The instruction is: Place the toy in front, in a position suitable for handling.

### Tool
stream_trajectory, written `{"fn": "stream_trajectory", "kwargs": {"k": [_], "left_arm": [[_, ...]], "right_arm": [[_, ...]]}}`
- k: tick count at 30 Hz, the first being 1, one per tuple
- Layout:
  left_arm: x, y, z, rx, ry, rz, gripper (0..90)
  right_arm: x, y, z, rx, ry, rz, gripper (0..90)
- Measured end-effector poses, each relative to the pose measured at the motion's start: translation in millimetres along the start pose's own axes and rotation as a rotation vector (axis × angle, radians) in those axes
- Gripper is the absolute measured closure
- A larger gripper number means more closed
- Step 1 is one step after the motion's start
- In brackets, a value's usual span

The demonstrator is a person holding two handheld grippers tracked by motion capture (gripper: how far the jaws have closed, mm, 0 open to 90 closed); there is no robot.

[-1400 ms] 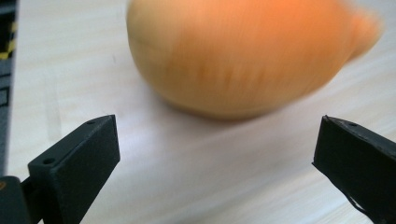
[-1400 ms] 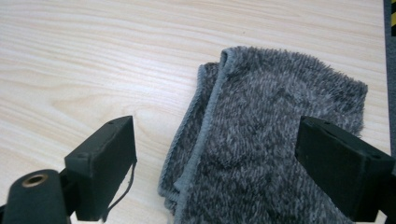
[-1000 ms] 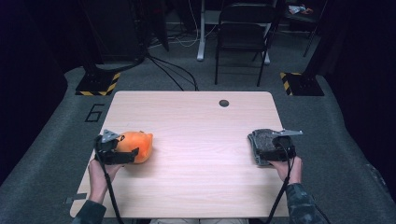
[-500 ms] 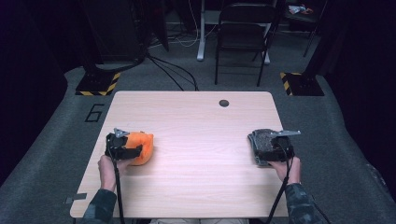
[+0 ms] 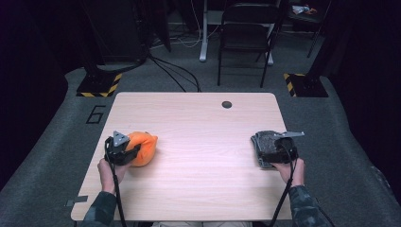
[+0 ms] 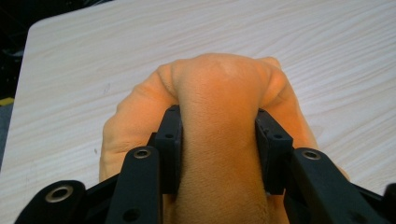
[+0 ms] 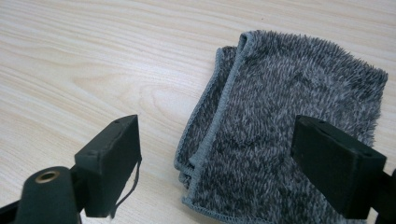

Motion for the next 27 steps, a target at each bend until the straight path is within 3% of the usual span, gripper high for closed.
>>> {"fn": "stream_trajectory", "kwargs": {"k": [2, 5, 9, 13, 24, 27], "left_arm": [[-1.4, -3.9, 3.3, -0.023, 0.040, -0.001, 61.1], [-10.3, -15.5, 10.9, -0.078, 0.103, -0.054, 61.0], [-22.6, -28.2, 13.9, -0.111, 0.161, -0.106, 60.9], [-34.7, -38.7, 8.7, -0.117, 0.216, -0.154, 60.6], [-86.9, -68.7, -9.4, -0.130, 0.337, -0.303, 59.8], [-100.5, -75.6, -14.6, -0.120, 0.396, -0.333, 59.2]], "right_arm": [[-0.3, -0.3, 0.5, -0.003, 0.007, -0.002, 15.0], [-1.1, -0.5, 1.5, -0.010, 0.003, -0.001, 15.0], [-1.8, -0.6, 2.2, -0.010, 0.006, -0.003, 15.0], [-1.7, -0.7, 1.9, -0.008, 0.008, -0.003, 15.1], [1.0, -2.1, 0.6, -0.010, 0.008, 0.010, 15.2], [2.8, -2.1, 1.3, -0.004, 0.005, -0.001, 15.3]]}}
Point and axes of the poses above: each handheld gripper's, and its own axes: z roughly backward along the jaws, y roughly out of its underside, x roughly to its left, the point moved 1 cm from there along -z, roughly forward along the jaws, and after that the axes turned 11 degrees about x, right-handed, at the moved point
